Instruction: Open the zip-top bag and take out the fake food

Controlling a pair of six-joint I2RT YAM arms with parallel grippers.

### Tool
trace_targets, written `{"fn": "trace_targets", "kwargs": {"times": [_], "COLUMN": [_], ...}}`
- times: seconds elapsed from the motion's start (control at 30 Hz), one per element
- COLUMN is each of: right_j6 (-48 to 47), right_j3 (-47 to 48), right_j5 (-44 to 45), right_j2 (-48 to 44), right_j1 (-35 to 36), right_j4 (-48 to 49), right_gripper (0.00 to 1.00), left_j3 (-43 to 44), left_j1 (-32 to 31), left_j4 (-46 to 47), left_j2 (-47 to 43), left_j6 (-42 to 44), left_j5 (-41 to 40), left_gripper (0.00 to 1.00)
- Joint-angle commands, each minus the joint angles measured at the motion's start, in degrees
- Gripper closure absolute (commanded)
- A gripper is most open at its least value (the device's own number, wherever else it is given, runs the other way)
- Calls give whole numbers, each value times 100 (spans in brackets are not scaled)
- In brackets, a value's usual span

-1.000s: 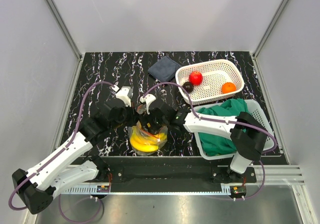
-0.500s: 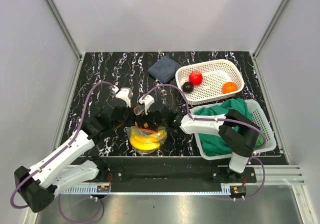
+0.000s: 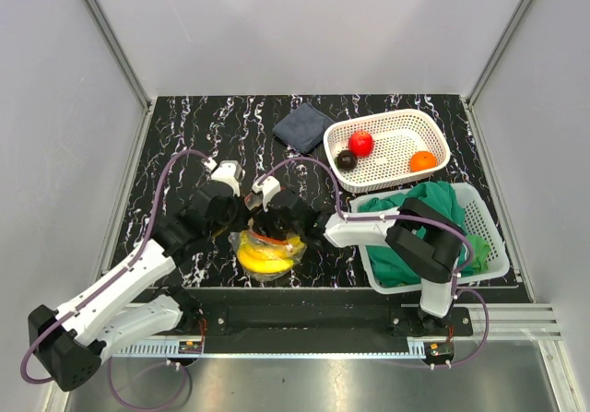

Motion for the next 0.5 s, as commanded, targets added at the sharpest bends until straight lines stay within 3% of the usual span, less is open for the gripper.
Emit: {"fn": "trace_targets", "kwargs": {"times": [0.0, 0.07, 0.17, 0.47], "right_j6": [-60, 36, 273, 556], "right_j3": [89, 1, -236, -676], "right_j5": [206, 31, -320, -989], "right_j2": [-218, -403, -833, -2072], "right_j1": [110, 110, 110, 110], "right_j4": [539, 408, 162, -524], "right_gripper": [68, 80, 85, 91], "left_j3": [97, 97, 79, 114], "left_j1": [-180, -180, -162, -136], "left_j4": [916, 811, 731, 582], "left_j2": [-334, -439, -606, -835], "left_j6": [-245, -254, -307, -307], "left_j5": [627, 408, 152, -173], "left_gripper": [100, 100, 100, 100]}}
